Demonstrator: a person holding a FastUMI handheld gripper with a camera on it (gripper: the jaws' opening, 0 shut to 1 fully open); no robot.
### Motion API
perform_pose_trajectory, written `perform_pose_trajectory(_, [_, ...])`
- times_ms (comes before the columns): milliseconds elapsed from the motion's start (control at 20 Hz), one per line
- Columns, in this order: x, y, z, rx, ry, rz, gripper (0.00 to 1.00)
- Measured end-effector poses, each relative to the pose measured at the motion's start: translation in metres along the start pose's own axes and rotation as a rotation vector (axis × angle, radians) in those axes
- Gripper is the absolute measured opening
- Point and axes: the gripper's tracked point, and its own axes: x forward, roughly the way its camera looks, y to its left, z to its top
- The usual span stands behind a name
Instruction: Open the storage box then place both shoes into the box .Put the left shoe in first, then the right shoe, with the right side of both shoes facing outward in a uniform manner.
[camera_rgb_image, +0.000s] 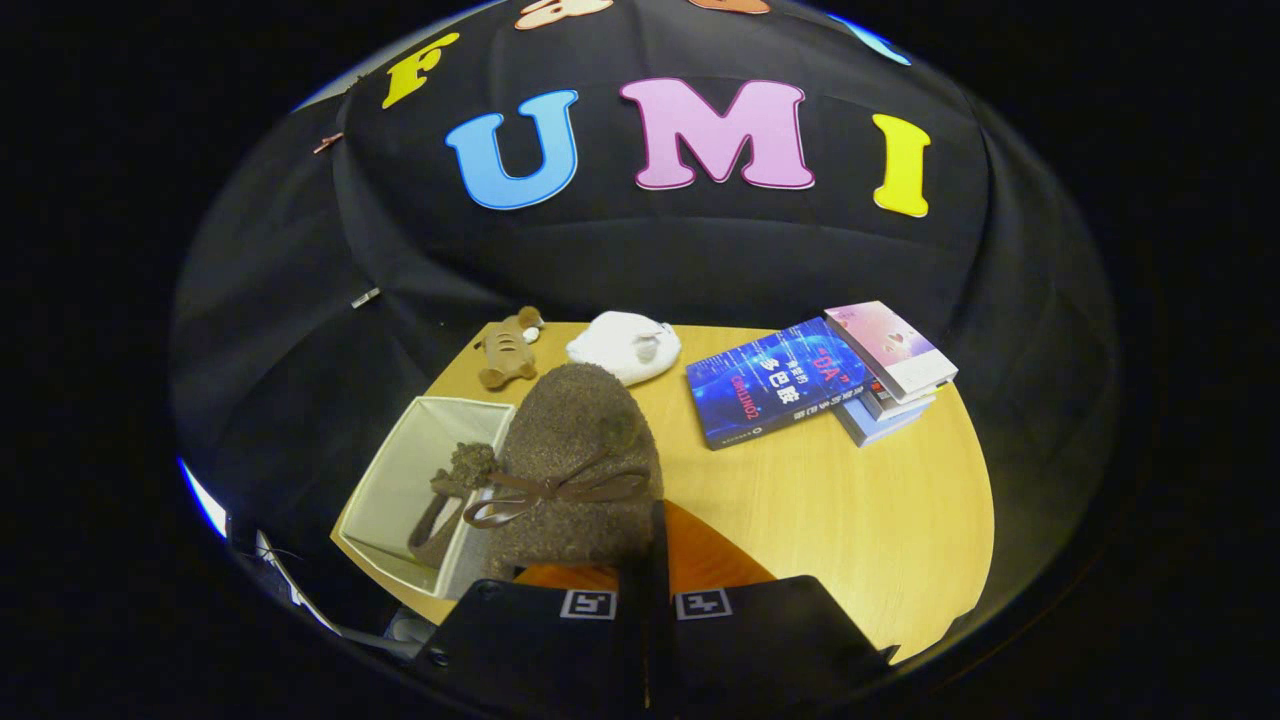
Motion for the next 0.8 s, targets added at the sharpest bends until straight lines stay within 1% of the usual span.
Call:
perform_pose_trajectory(100, [0.003, 0.028, 0.014, 0.020, -0.007, 0.028, 0.07])
perform_pose_trajectory(200, [0.008, 0.051, 0.027, 0.018, -0.012, 0.038, 0.07])
perform_pose_trajectory(500, [0.037, 0.130, 0.043, 0.011, 0.017, 0.065, 0.07])
perform_pose_trajectory(600, [0.055, 0.151, 0.038, -0.015, 0.033, 0.054, 0.07])
perform_pose_trajectory(800, [0.091, 0.184, 0.002, -0.009, 0.124, 0.005, 0.07])
